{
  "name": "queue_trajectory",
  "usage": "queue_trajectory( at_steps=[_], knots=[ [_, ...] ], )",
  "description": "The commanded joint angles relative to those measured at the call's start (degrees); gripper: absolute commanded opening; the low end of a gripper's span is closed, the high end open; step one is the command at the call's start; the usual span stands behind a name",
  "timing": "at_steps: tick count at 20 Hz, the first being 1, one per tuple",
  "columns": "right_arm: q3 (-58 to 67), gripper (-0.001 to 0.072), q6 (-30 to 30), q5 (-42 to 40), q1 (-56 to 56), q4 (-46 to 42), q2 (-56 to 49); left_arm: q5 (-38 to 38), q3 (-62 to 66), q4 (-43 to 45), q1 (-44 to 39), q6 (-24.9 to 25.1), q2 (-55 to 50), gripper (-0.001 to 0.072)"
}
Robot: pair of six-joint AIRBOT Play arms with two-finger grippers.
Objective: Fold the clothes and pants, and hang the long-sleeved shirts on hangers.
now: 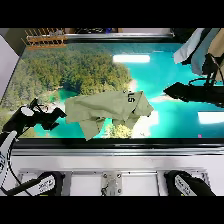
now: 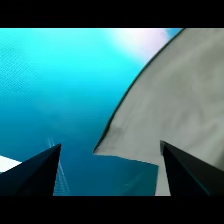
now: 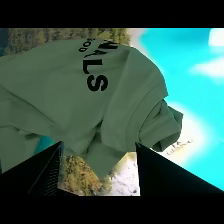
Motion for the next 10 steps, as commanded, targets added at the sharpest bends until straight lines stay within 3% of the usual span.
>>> queue_trajectory(
  at_steps=[1,3,4,5,6,10],
  knots=[
    [-0.96,0.0485,0.07,0.02,2.34,-1.27,-1.81,-1.36,1.64,-7.78,-0.50,5.66,-4.94,0.0679],
    [-3.30,0.0485,0.33,0.02,3.02,-1.27,-2.86,-1.49,3.48,-7.28,-2.64,5.73,-6.71,0.0677],
    [-5.33,0.0486,1.11,-0.20,3.41,-1.53,-3.37,-1.49,4.42,-7.28,-3.39,5.73,-7.17,0.0560],
    [-7.61,0.0485,2.16,-0.63,4.04,-2.27,-3.78,-1.46,5.44,-7.28,-3.87,5.73,-7.23,0.0236],
    [-10.58,0.0485,3.43,-1.77,4.94,-3.28,-4.26,-1.51,6.78,-7.23,-4.24,5.79,-7.23,0.0001],
    [-22.18,0.0485,9.42,-12.50,12.17,-3.61,-8.55,-4.31,11.54,-7.10,-4.31,7.52,-7.23,0.0005]
  ],
)
